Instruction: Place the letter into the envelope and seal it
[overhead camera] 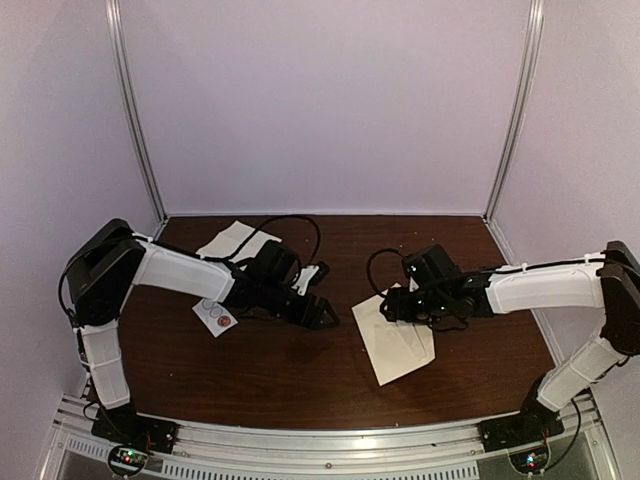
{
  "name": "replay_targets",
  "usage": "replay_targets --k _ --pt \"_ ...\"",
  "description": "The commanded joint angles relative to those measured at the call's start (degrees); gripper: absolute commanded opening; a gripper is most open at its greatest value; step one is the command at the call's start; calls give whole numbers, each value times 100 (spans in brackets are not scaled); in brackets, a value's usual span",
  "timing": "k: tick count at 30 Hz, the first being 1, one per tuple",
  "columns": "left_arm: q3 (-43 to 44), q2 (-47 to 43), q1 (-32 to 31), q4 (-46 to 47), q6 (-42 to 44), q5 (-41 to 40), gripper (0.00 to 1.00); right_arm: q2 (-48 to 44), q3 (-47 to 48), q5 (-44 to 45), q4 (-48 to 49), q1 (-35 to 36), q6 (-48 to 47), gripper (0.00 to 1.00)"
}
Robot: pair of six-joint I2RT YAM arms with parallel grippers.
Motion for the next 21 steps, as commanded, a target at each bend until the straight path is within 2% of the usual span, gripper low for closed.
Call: replay_targets --k 1,9,16,21 --pt "18 37 8 531 -101 316 72 360 -109 -562 556 133 213 64" --pt "-147 94 -117 1120 -265 881 60 957 -74 -782 1289 400 826 60" --pt "-177 503 -203 1543 -492 1326 59 1036 -25 -796 1385 435 849 60" --pt "-22 752 -208 1295 -254 1263 58 1059 -42 -812 1451 448 866 60"
